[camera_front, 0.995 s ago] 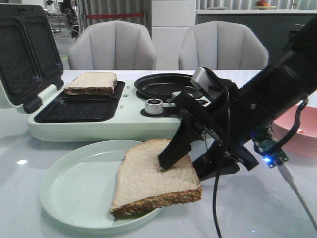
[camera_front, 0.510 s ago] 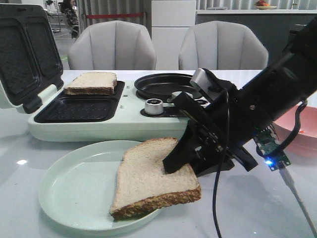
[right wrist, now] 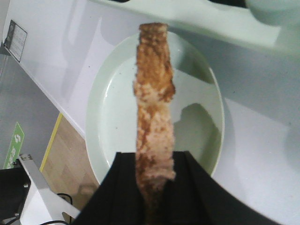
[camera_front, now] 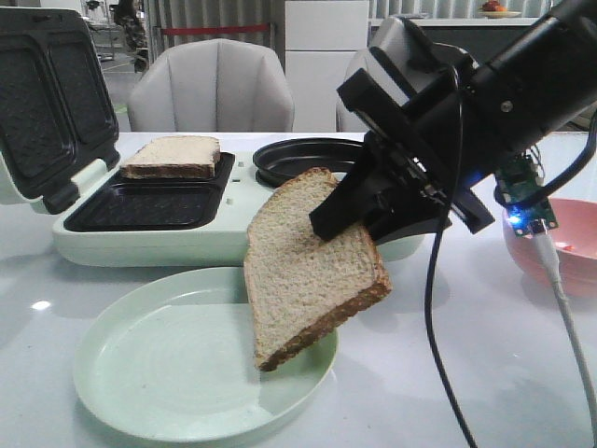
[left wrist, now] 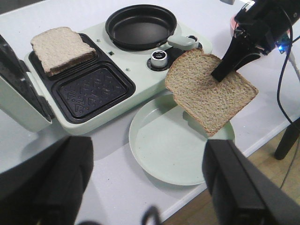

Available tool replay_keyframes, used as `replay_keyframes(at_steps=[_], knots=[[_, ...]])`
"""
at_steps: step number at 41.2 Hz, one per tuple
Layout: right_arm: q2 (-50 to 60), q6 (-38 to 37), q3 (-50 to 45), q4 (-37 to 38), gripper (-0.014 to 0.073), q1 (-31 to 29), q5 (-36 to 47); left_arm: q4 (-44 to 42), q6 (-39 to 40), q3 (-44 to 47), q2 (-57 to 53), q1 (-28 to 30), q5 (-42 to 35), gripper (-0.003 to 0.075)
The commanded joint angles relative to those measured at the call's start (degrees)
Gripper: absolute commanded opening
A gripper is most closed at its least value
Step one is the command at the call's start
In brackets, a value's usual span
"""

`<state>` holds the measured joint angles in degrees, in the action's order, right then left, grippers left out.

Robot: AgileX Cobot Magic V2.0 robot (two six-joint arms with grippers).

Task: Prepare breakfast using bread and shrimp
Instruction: 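Lift the bread with the right gripper over the sandwich maker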

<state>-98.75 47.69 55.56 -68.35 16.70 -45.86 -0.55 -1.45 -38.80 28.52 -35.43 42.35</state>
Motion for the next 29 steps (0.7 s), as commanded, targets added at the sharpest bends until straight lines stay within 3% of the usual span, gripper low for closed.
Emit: replay_keyframes(at_steps=[1,9,15,26,29], knots=[[2.94,0.89,1.27,-2.64,0.0125,-0.05,-2.83,0.12,0.26,-1.48,0.16,-0.03,-4.76,0.0542],[3.97,0.89,2.61,-4.53,0.0125,0.02,-3.92,0.12,0.26,-1.48,0.16,-0.03,-4.76,0.0542],[4.09,-0.08,8.67,-5.8,0.0125,1.06,-6.89,0.12,0.26,-1.48,0.16,-0.03,-4.76,0.0542],[0.79,-4.27,20.89,-8.67,0.0125,8.21,2.06,0.01,0.26,-1.48,0.16,-0.03,-5.0,0.0542],[-2.78,-5.79,24.29,-10.15,0.0125,8.93,0.85,-0.1,0.26,-1.48,0.16,-0.03,-5.12,0.0542]])
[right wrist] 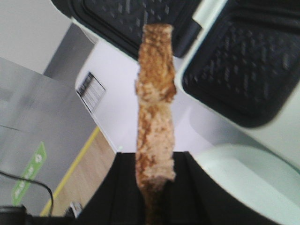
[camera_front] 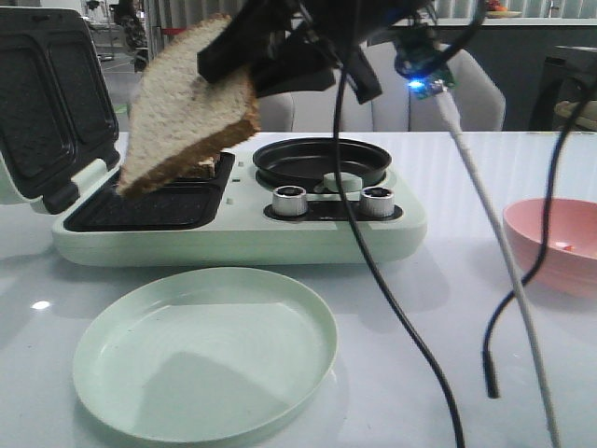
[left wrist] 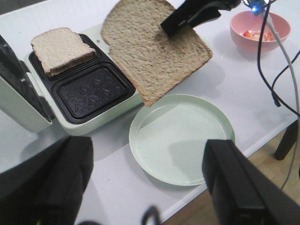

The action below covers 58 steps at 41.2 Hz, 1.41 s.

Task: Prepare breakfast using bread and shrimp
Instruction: 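Lift the bread with the right gripper over the sandwich maker, then lower the bread onto the nearer grill plate and release it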

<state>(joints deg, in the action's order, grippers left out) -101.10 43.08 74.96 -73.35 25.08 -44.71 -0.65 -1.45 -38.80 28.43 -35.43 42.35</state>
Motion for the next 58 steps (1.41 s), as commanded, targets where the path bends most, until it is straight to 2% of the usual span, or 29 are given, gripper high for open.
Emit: replay_keyframes(at_steps=[1,8,20,34,38,46,52,58], knots=[[-1.52,-1.67,6.43,-5.54,0.0125,0.76,-0.93,0.0,0.26,-1.48,0.25,-0.03,-5.12,0.0542],[-10.21,-6.89,16.03,-6.04,0.0125,1.41,-3.93,0.0,0.26,-1.48,0.25,-0.03,-5.33,0.0542],[-20.75,-14.17,28.93,-5.51,0.0125,1.46,-3.7,-0.42,0.26,-1.48,0.25,-0.03,-5.45,0.0542],[-26.77,-17.65,34.06,-4.67,0.0132,1.48,-4.42,-0.42,0.26,-1.48,0.25,-0.03,-5.82,0.0542],[-27.18,-17.72,34.06,-3.6,0.0183,1.52,-4.51,-0.42,0.26,-1.48,0.25,-0.03,-5.82,0.0542],[-27.26,-18.68,34.06,-0.67,0.0351,1.52,-3.92,-0.42,0.26,-1.48,0.25,-0.03,-5.82,0.0542],[-27.0,-18.73,35.42,2.81,0.0393,1.31,-3.45,-0.42,0.26,-1.48,0.25,-0.03,-5.82,0.0542],[-26.18,-22.18,37.44,10.98,0.0442,0.77,-3.4,-0.42,0.26,-1.48,0.25,-0.03,-6.05,0.0542]])
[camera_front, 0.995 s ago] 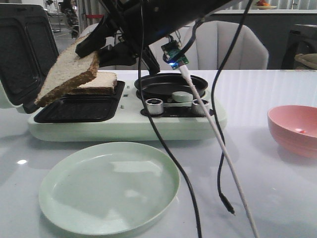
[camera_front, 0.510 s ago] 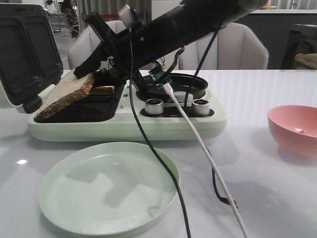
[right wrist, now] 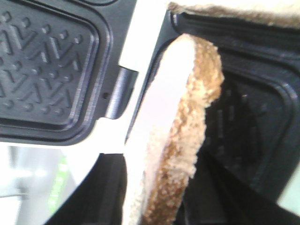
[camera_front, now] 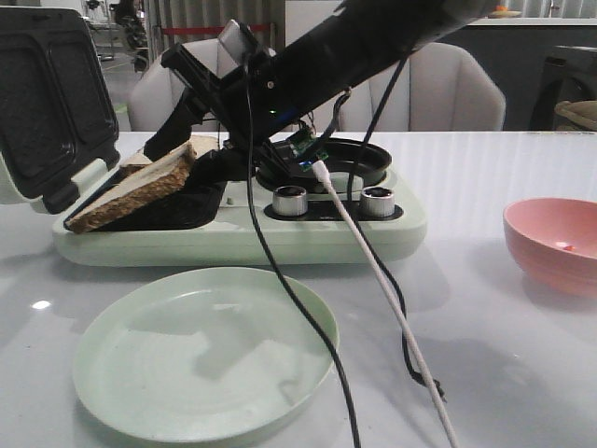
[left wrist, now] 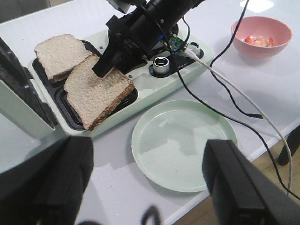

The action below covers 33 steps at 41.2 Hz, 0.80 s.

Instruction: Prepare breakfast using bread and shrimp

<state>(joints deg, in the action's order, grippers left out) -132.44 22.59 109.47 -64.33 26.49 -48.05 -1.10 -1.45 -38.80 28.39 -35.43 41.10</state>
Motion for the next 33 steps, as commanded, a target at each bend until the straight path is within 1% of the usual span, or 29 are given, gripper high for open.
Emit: replay_keyframes(at_steps=[1,8,15,23,28,33], knots=[[5.46,-2.56,3.22,4.08,0.0447,-0.7,-0.17,0.02,0.26,-1.48,0.28,-0.03,-4.93,0.0542],[8.7,-7.39,4.57,16.4,0.0454,-1.41,-0.74,-0.78,0.26,-1.48,0.28,-0.03,-4.93,0.0542],[14.93,-8.68,5.05,26.06,0.0451,-1.3,-0.97,-0.84,0.26,-1.48,0.28,-0.03,-4.93,0.0542],[24.54,-10.69,4.48,38.85,0.0451,-1.3,-1.87,-1.92,0.26,-1.48,0.28,-0.03,-4.93,0.0542],[31.31,-12.34,1.5,47.0,0.0451,-1.3,-3.17,-1.92,0.26,-1.48,0.28,-0.03,-4.93,0.0542],[38.48,-15.18,-5.22,55.25,0.0451,-1.3,-3.46,-1.92,0.26,-1.48,0.28,-0.03,-5.06,0.0541]])
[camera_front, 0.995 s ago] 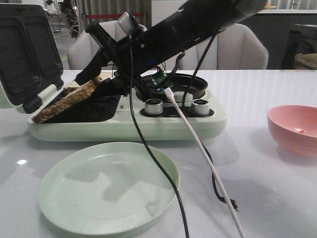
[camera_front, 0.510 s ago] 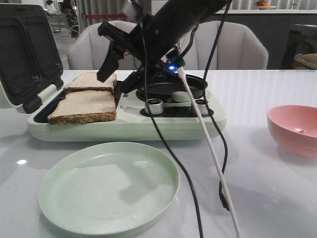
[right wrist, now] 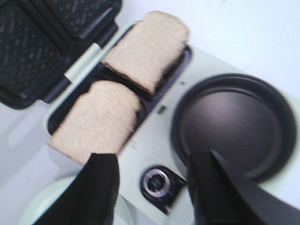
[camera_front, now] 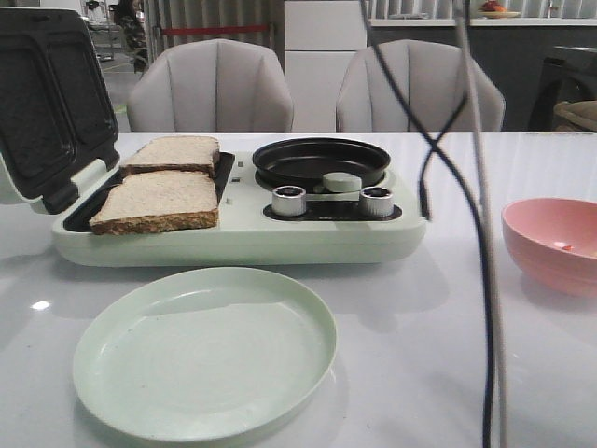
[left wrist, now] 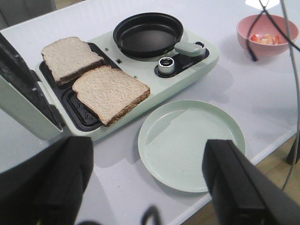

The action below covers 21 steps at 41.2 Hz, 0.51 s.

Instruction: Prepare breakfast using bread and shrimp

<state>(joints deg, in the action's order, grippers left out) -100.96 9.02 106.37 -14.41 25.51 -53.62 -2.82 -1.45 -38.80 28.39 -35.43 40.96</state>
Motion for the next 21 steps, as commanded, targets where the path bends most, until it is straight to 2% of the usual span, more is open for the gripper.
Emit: replay_keyframes(at_steps=[1,11,21], knots=[[8.74,-2.3,-3.96,6.59,0.0451,-0.32,2.1,-0.2,0.26,-1.48,0.28,-0.03,-4.92,0.0542],[24.65,-8.48,-20.88,18.97,0.0451,-0.32,2.1,-0.2,0.26,-1.48,0.28,-0.03,-4.92,0.0542],[39.4,-10.46,-34.77,20.51,0.0451,-0.32,2.28,-0.2,0.26,-1.48,0.28,-0.03,-5.14,0.0542]])
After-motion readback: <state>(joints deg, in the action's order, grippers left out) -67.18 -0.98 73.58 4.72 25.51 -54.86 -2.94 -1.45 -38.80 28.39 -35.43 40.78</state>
